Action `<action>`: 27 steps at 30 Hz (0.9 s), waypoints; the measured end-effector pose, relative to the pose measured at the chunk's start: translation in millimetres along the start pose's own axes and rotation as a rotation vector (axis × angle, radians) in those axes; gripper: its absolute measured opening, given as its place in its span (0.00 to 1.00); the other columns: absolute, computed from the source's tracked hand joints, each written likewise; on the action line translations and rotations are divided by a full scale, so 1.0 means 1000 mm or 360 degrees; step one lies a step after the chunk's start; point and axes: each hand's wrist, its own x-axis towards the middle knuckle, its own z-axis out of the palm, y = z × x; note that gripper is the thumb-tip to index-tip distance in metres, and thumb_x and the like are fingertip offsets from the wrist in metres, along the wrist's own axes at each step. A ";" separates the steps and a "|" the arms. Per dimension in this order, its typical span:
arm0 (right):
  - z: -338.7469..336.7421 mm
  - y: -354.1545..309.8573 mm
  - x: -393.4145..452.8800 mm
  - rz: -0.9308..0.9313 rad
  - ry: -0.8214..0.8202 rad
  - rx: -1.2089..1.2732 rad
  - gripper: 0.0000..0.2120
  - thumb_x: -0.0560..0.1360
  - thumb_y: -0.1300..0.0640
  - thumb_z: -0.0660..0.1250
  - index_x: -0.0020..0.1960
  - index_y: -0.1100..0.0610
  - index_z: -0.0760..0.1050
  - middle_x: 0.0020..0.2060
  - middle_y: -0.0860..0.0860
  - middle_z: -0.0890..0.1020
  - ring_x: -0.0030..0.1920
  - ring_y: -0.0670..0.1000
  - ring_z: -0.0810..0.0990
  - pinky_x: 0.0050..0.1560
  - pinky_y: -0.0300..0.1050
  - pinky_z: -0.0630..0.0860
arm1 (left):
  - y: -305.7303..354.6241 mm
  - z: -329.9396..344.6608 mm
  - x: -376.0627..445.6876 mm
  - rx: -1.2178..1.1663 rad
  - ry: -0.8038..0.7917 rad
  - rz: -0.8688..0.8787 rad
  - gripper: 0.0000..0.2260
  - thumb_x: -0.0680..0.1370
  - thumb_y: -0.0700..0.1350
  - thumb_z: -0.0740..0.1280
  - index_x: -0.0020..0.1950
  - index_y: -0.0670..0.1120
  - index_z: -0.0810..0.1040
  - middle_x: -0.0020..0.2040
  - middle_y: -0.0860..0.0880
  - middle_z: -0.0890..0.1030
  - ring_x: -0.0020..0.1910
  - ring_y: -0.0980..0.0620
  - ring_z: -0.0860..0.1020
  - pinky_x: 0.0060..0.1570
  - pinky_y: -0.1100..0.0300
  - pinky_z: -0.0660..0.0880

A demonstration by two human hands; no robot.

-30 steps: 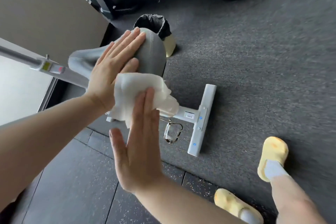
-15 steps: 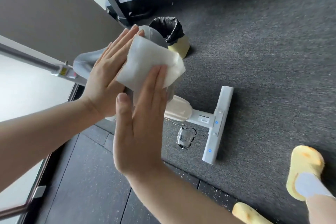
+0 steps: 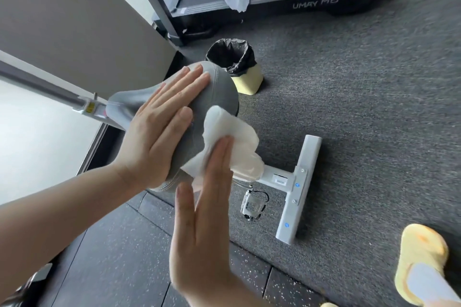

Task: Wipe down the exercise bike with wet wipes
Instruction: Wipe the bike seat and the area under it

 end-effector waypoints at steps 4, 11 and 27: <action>-0.004 0.012 0.053 0.0146 0.0151 0.0113 0.28 0.81 0.46 0.48 0.78 0.50 0.44 0.78 0.45 0.51 0.77 0.45 0.52 0.75 0.56 0.54 | 0.000 -0.001 0.000 -0.0022 -0.0007 -0.0007 0.21 0.82 0.45 0.51 0.75 0.41 0.63 0.76 0.45 0.64 0.77 0.49 0.58 0.75 0.42 0.56; -0.007 0.004 0.016 0.0160 -0.0058 0.0501 0.28 0.82 0.57 0.51 0.79 0.53 0.44 0.78 0.46 0.51 0.78 0.48 0.51 0.76 0.57 0.52 | -0.003 -0.002 0.000 -0.0001 -0.0025 -0.0004 0.21 0.82 0.44 0.53 0.75 0.42 0.63 0.76 0.46 0.64 0.78 0.50 0.58 0.75 0.43 0.55; -0.037 0.099 0.036 0.0680 -0.0205 -0.0123 0.25 0.82 0.44 0.44 0.77 0.45 0.43 0.78 0.42 0.48 0.76 0.40 0.46 0.77 0.53 0.46 | 0.001 -0.001 0.001 0.0001 -0.0033 -0.0004 0.21 0.81 0.42 0.53 0.74 0.38 0.64 0.76 0.43 0.64 0.77 0.47 0.59 0.75 0.42 0.55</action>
